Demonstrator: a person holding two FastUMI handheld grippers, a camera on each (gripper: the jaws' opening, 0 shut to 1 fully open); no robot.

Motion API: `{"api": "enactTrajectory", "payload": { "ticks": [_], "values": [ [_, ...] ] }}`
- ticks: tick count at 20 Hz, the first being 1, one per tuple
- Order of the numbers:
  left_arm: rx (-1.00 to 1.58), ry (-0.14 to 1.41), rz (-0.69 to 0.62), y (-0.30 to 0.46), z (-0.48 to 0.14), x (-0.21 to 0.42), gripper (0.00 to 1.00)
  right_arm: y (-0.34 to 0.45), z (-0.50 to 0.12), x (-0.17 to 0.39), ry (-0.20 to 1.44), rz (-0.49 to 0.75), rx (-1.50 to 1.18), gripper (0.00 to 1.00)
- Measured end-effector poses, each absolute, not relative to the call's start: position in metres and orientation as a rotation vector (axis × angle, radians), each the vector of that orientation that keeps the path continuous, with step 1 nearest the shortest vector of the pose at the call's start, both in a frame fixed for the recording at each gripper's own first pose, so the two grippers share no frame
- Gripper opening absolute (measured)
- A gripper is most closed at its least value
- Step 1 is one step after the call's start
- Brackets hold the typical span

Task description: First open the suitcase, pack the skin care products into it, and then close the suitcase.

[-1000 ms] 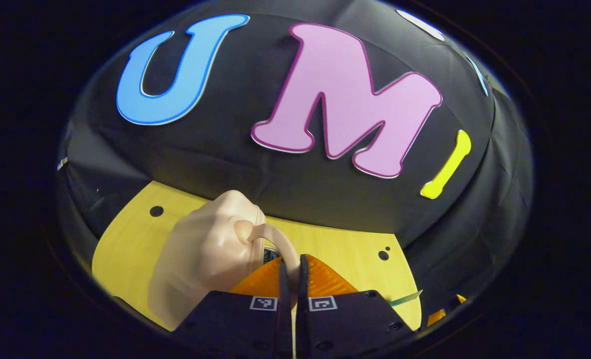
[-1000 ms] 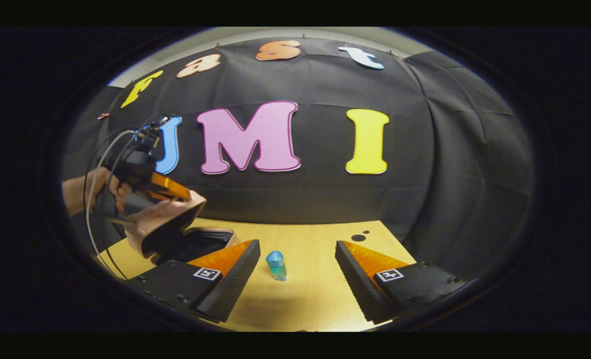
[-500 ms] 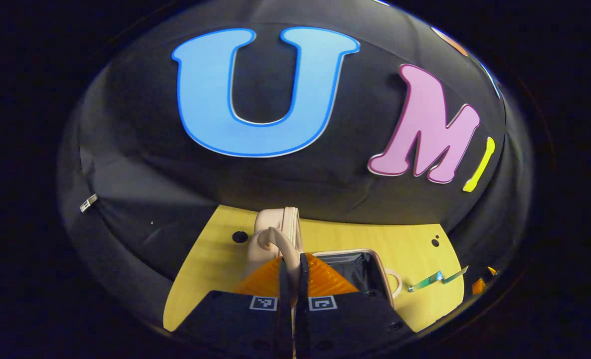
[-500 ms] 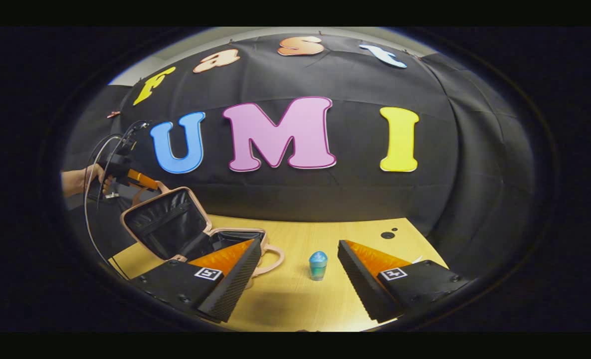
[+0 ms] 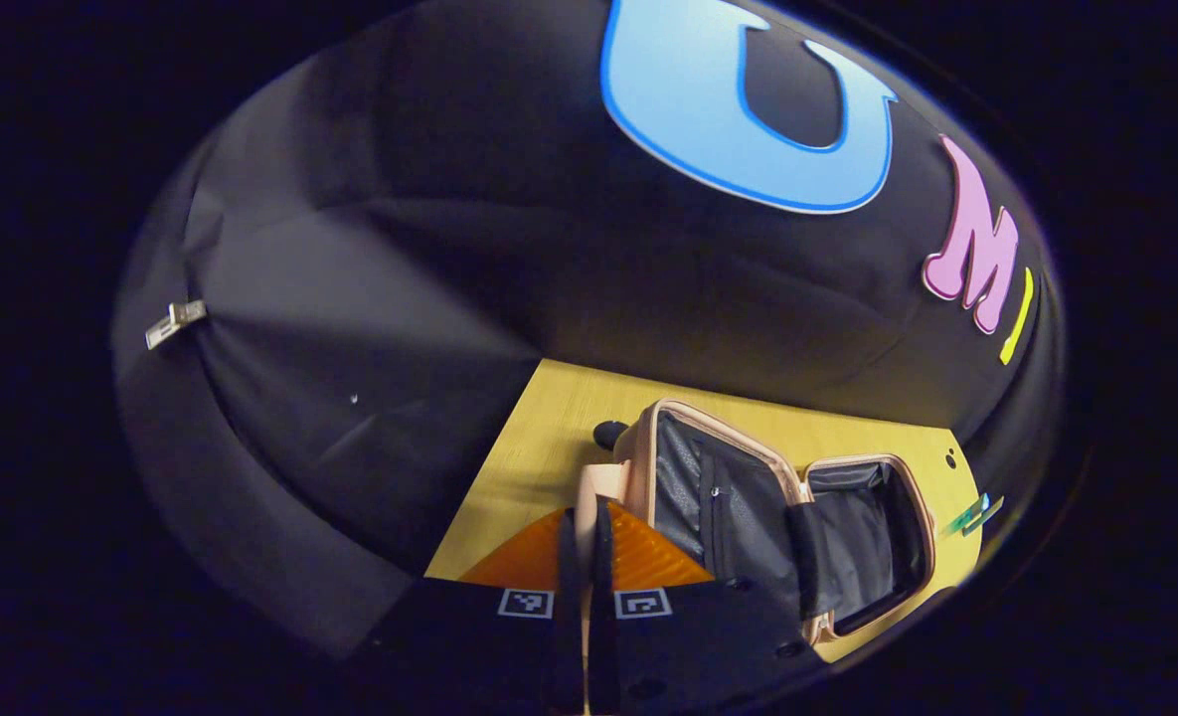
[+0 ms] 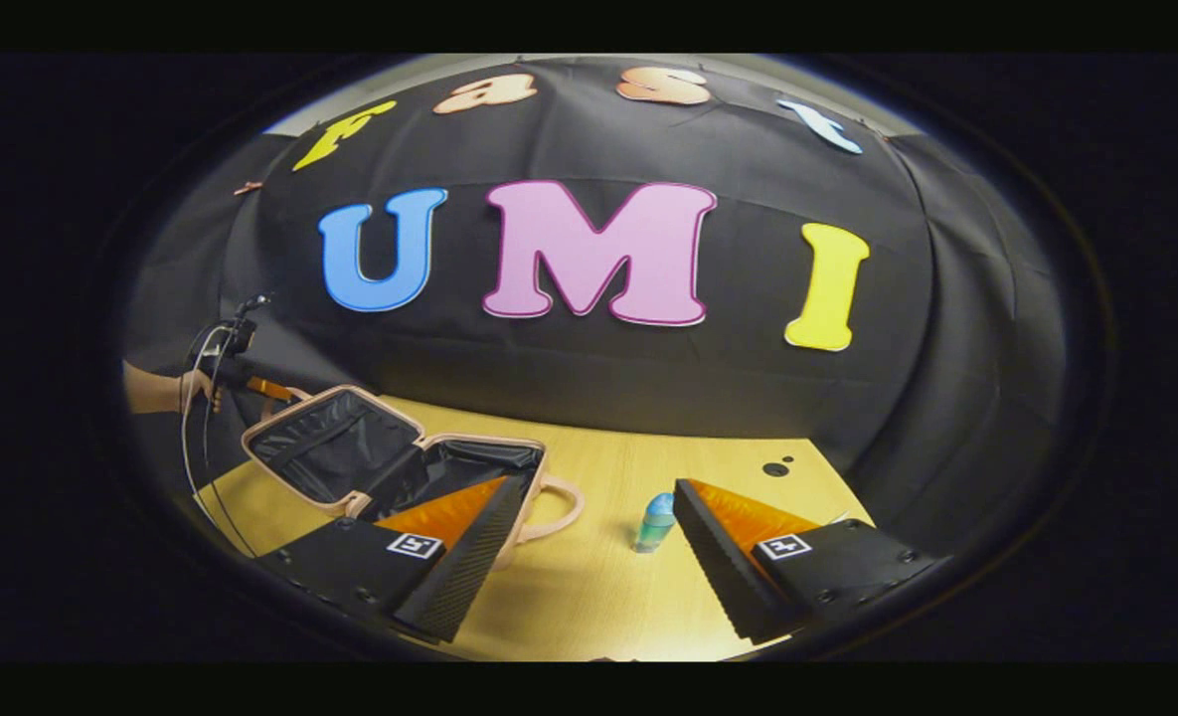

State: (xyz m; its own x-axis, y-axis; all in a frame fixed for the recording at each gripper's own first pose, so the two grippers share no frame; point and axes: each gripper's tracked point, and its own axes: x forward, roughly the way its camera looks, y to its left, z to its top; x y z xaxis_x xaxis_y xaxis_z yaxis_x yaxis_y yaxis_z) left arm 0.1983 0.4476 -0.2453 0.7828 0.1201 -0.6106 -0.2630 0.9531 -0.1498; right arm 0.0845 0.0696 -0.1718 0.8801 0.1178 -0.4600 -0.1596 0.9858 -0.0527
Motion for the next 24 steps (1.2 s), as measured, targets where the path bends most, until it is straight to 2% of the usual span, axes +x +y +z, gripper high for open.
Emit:
{"api": "enactTrajectory", "payload": {
  "ticks": [5,7,8,9,10,12,13,16,18,21,24],
  "values": [
    [-0.188,0.664,0.245,0.469,-0.293,0.195,0.1,0.092,-0.183,0.079,0.487,0.148,-0.069,0.97],
    [-0.139,0.634,0.317,0.476,-0.282,0.19,0.16,0.084,-0.177,0.08,0.461,0.137,-0.094,0.97],
    [-0.128,0.595,0.324,0.474,-0.265,0.192,0.15,0.078,-0.173,0.081,0.448,0.128,-0.094,0.97],
    [-0.111,0.55,0.334,0.473,-0.243,0.193,0.33,0.073,-0.168,0.082,0.434,0.115,-0.094,0.97],
    [-0.078,0.512,0.347,0.474,-0.221,0.187,0.45,0.065,-0.164,0.084,0.421,0.099,-0.098,0.97],
    [-0.018,0.432,0.369,0.461,-0.182,0.179,1.0,0.048,-0.161,0.087,0.41,0.072,-0.109,0.96],
    [-0.005,0.39,0.379,0.448,-0.16,0.176,0.96,0.039,-0.159,0.088,0.406,0.06,-0.111,0.96],
    [0.01,0.269,0.361,0.383,-0.107,0.161,0.96,0.012,-0.153,0.091,0.394,0.02,-0.104,0.97],
    [0.024,0.193,0.405,0.341,-0.081,0.152,0.96,-0.004,-0.145,0.092,0.373,-0.004,-0.102,0.96],
    [-0.032,0.13,0.351,0.246,-0.065,0.138,0.96,-0.027,-0.135,0.093,0.345,-0.028,-0.093,0.96],
    [-0.051,0.136,0.274,0.161,-0.074,0.141,0.96,-0.051,-0.133,0.094,0.338,-0.05,-0.067,0.97]
  ]
}}
